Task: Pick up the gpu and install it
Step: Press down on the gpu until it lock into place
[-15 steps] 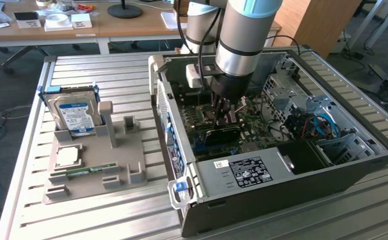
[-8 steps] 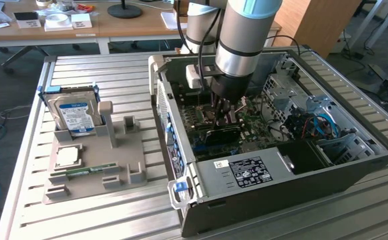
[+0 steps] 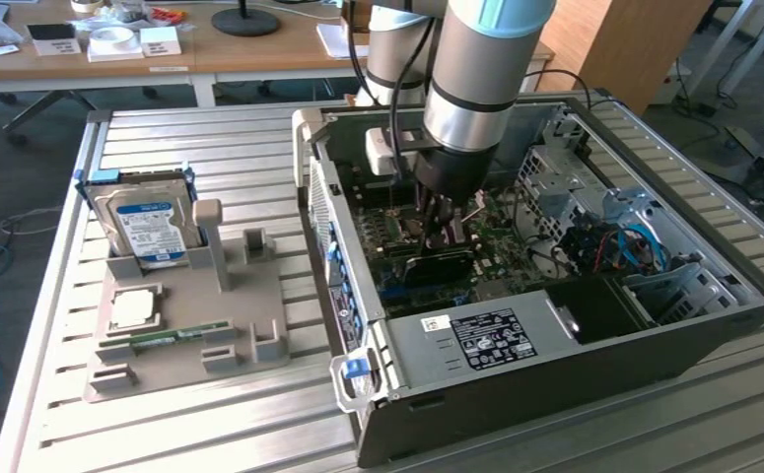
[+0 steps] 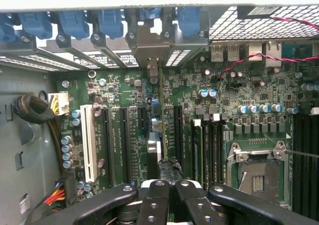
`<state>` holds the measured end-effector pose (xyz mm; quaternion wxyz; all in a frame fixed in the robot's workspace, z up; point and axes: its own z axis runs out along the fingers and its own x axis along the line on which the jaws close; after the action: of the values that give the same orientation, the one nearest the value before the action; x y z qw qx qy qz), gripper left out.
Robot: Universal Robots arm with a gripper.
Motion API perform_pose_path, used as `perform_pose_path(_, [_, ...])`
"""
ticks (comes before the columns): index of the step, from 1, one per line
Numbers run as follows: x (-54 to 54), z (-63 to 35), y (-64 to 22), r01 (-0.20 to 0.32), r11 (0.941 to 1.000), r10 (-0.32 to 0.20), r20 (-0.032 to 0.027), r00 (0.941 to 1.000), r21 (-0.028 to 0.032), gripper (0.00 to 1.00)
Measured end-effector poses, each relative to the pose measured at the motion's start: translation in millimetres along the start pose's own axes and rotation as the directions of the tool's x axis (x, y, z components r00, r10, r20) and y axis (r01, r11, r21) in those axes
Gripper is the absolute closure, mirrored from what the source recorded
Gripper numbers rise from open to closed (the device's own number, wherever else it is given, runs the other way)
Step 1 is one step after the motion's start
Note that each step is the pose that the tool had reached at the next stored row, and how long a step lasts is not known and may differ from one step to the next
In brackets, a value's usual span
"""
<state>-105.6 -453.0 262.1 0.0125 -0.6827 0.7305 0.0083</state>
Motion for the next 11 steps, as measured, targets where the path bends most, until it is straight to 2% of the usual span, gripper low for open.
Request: perform_pose_path(11, [0.1,1.7,0.7,0.0,1.0,0.0,-0.0005,1.0,-0.0003,0.89])
